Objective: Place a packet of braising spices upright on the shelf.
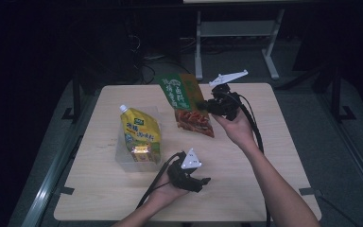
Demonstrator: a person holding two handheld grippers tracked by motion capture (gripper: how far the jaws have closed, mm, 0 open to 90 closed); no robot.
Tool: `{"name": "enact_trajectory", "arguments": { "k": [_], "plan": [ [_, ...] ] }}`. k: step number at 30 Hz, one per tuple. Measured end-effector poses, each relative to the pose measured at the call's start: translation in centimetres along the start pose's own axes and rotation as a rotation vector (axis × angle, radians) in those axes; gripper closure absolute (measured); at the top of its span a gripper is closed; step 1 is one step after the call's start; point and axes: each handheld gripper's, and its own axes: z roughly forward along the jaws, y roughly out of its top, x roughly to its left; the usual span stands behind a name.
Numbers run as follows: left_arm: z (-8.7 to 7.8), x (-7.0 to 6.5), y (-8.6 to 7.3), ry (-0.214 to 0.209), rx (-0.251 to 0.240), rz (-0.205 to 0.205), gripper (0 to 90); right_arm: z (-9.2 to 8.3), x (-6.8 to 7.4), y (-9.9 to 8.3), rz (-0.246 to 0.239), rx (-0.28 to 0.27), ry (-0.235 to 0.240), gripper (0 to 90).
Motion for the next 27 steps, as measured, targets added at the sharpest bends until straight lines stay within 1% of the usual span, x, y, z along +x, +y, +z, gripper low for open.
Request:
{"name": "enact_trajectory", "arguments": {
  "k": [1, 5, 7, 9, 10, 11, 12, 13, 14, 15, 17, 19, 20, 21, 22, 23, 27],
  "plan": [
    [-0.1, -0.1, -0.1, -0.003, -0.003, -0.003, 29.4, 0.2, 0.2, 0.3, -0.003, -0.002, 0.004, 90.0],
    [-0.5, -0.3, -0.4, 0.002, 0.002, 0.014, 28.2, 0.7, 0.8, 1.3, -0.015, -0.006, 0.012, 90.0],
    [-0.7, -0.4, -0.6, -0.005, -0.009, 0.004, 28.1, 1.0, 1.1, 1.9, -0.029, -0.013, 0.016, 90.0],
    [-1.0, -0.4, -0.7, -0.003, -0.003, 0.026, 28.0, 1.2, 1.4, 2.4, -0.025, -0.02, 0.022, 90.0],
    [-1.1, -0.4, -0.8, -0.001, -0.004, 0.029, 27.9, 1.4, 1.5, 2.6, -0.03, -0.025, 0.023, 90.0],
    [-1.1, -0.5, -0.9, 0.001, -0.009, 0.026, 27.8, 1.5, 1.7, 2.9, -0.025, -0.026, 0.026, 90.0],
    [-1.2, -0.5, -1.0, 0.0, -0.001, 0.03, 27.8, 1.7, 1.8, 3.2, -0.026, -0.03, 0.026, 90.0],
    [-1.2, -0.6, -1.1, 0.0, -0.01, 0.021, 27.9, 1.9, 1.9, 3.5, -0.032, -0.037, 0.028, 90.0],
    [-1.3, -0.6, -1.2, -0.001, -0.003, 0.026, 27.8, 2.1, 2.1, 3.7, -0.031, -0.036, 0.035, 90.0],
    [-1.3, -0.6, -1.3, -0.002, -0.008, 0.02, 27.7, 2.3, 2.2, 4.0, -0.033, -0.035, 0.033, 90.0],
    [-1.3, -0.5, -1.5, -0.005, -0.003, 0.024, 27.6, 2.7, 2.4, 4.5, -0.045, -0.039, 0.037, 90.0],
    [-1.3, -0.6, -1.6, -0.007, -0.016, 0.017, 27.1, 3.2, 2.7, 4.9, -0.047, -0.044, 0.039, 90.0],
    [-1.4, -0.5, -1.6, -0.012, -0.009, 0.026, 26.8, 3.5, 2.8, 5.1, -0.059, -0.044, 0.042, 90.0],
    [-1.4, -0.5, -1.7, -0.013, -0.007, 0.03, 26.6, 3.8, 3.0, 5.3, -0.053, -0.047, 0.047, 90.0],
    [-1.3, -0.6, -1.8, -0.013, -0.015, 0.023, 26.6, 4.0, 3.2, 5.5, -0.056, -0.046, 0.051, 90.0],
    [-1.4, -0.5, -1.8, -0.012, -0.009, 0.036, 26.5, 4.3, 3.2, 5.6, -0.061, -0.046, 0.052, 90.0],
    [-1.6, -0.5, -2.0, -0.015, -0.025, 0.024, 25.7, 5.4, 3.7, 6.1, -0.057, -0.053, 0.073, 90.0]
  ]
}}
